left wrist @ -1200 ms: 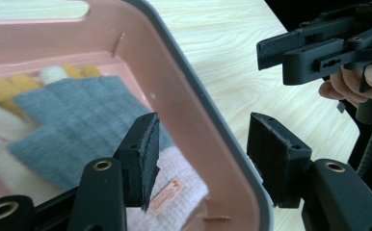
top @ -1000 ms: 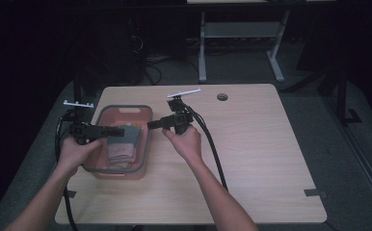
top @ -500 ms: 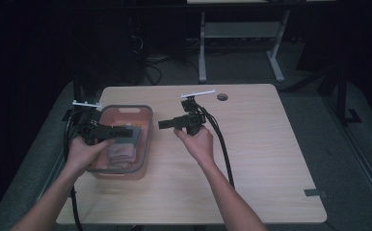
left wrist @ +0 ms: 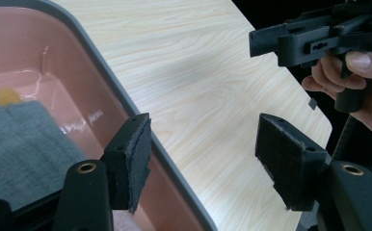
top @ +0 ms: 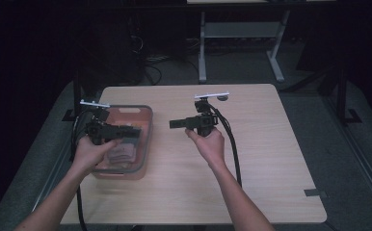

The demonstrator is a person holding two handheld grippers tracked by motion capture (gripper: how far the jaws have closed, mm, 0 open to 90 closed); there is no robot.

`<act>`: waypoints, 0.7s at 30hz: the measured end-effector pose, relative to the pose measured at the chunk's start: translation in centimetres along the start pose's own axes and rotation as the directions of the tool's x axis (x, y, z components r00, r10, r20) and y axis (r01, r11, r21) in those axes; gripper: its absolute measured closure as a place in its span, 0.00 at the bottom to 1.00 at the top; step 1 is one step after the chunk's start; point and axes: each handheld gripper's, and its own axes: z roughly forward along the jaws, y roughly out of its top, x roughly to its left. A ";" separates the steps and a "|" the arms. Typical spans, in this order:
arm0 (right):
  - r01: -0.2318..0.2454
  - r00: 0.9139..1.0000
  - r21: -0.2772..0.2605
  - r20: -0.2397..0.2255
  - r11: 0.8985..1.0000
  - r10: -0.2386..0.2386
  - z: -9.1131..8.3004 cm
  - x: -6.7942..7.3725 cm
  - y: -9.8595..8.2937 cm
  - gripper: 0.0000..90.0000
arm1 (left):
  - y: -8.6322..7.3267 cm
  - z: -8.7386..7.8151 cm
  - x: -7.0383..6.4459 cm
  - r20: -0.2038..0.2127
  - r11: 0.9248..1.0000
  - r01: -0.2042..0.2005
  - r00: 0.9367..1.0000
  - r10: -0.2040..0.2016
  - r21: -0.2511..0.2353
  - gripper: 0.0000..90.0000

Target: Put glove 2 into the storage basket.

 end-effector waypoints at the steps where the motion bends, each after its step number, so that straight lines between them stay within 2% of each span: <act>1: -0.005 1.000 -0.003 0.002 1.000 0.005 -0.1 -0.1 -0.1 0.55 | 0.0 0.1 -0.1 0.004 1.000 0.001 1.000 -0.001 -0.002 0.41; 15: -0.027 0.999 -0.029 0.024 0.999 0.028 -2.4 -1.6 -0.7 0.52 | 0.3 0.9 -1.1 0.010 1.000 -0.010 1.000 0.010 -0.005 0.37; 21: -0.038 0.998 -0.035 0.039 0.999 0.039 -3.4 -2.2 -1.1 0.52 | 0.5 1.3 -1.8 0.015 1.000 -0.029 0.999 0.028 0.004 0.35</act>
